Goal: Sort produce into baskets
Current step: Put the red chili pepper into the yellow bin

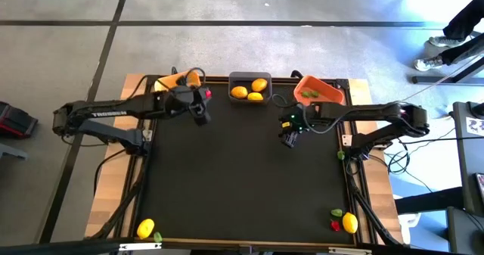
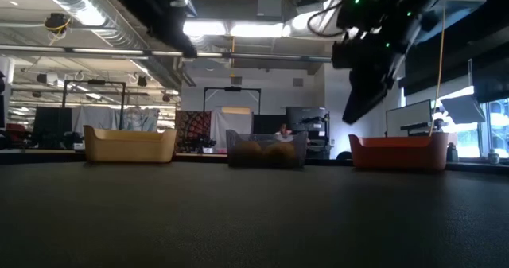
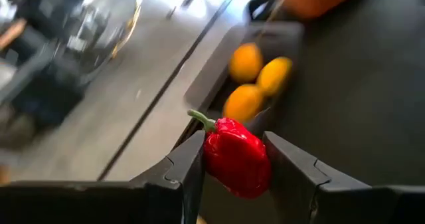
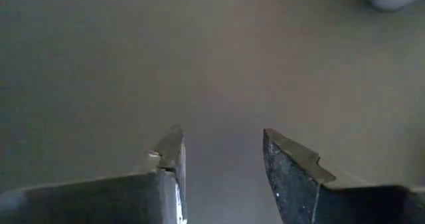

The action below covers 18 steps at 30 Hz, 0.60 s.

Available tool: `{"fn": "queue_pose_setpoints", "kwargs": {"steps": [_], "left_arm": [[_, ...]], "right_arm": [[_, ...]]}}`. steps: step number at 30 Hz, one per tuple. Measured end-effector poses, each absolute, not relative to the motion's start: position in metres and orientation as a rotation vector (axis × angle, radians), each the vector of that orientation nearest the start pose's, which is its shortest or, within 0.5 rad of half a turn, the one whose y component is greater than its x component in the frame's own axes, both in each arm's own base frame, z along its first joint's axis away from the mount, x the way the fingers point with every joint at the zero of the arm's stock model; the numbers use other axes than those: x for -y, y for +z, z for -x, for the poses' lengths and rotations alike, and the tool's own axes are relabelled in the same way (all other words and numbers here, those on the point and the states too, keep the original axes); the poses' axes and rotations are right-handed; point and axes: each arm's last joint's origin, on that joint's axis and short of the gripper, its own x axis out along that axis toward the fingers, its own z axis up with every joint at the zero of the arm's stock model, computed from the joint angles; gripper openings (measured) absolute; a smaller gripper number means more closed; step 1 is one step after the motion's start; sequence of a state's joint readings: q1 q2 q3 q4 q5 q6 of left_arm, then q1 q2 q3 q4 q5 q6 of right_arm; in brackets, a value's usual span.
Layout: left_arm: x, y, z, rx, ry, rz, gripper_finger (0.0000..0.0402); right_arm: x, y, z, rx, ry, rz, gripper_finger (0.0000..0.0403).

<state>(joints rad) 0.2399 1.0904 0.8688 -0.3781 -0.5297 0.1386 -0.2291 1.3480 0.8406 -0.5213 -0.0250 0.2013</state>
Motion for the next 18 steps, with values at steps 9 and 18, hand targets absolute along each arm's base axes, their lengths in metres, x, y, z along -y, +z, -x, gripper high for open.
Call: {"fn": "queue_pose_setpoints", "kwargs": {"steps": [9,18], "left_arm": [[-0.117,0.274,-0.194,-0.786,0.956,-0.019,0.0136],[-0.154,0.249,-0.184,-0.922,1.048,0.115,0.0136]], "right_arm": [[0.060,0.180,-0.260,-1.132,-0.296,-0.325,0.0140],[0.062,0.158,-0.270,-1.185,-0.287,-0.341,0.0140]]}}
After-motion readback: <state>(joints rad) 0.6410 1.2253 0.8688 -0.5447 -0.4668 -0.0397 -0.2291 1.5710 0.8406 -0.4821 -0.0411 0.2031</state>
